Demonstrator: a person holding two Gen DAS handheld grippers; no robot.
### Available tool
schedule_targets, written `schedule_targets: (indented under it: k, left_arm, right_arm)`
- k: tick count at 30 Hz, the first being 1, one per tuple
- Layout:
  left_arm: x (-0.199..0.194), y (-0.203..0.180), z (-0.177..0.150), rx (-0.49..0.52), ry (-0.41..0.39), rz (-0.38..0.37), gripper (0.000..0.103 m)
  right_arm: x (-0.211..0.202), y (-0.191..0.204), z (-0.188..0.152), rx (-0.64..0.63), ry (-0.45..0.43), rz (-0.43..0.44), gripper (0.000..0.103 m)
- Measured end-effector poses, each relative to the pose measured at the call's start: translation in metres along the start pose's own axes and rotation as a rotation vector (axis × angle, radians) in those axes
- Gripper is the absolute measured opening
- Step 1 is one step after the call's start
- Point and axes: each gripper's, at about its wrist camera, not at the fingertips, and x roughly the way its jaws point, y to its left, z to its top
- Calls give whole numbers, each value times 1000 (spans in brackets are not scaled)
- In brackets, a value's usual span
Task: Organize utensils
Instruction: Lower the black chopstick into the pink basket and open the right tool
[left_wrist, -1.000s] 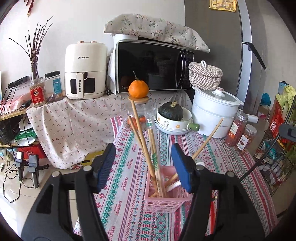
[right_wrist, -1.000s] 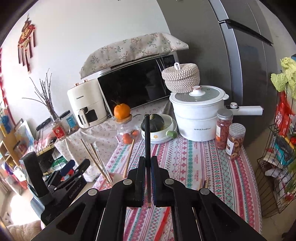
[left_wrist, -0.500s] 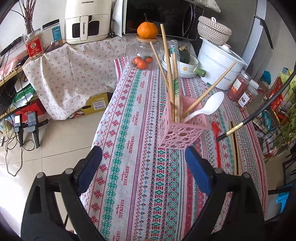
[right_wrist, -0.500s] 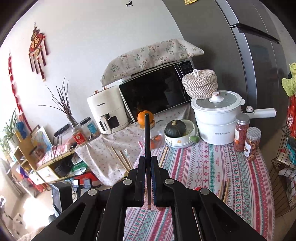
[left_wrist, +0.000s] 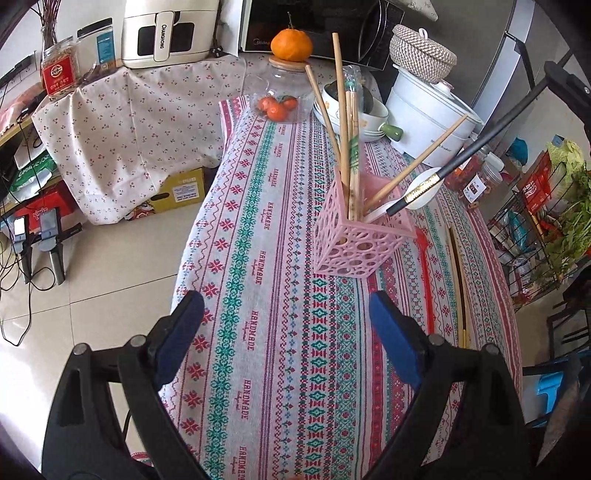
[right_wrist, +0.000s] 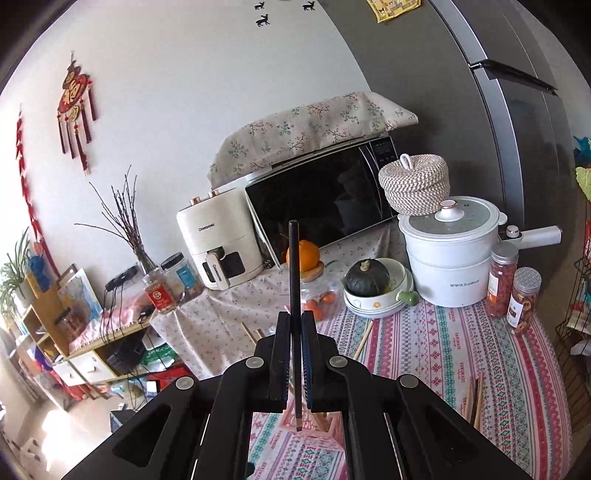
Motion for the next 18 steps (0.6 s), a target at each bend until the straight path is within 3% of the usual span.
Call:
schedule_targets:
  k: [3,10,16,18]
  left_arm:
    - [-2,1,-1,6,-3,-10,91]
    - [-2,6,-1,-7,-1,-13,91]
    - [-2,7,-2,-8,0,-16,91]
    - [-2,6,-2,-4,5,-26,91]
  right_arm:
    - [17,5,-7,-20,1,-10,6]
    - [63,4,-30,-18,120,-22,6]
    - [80,-2,-38,-36,176,-37,7]
    - [78,-6,-35,-44,180,-44,12]
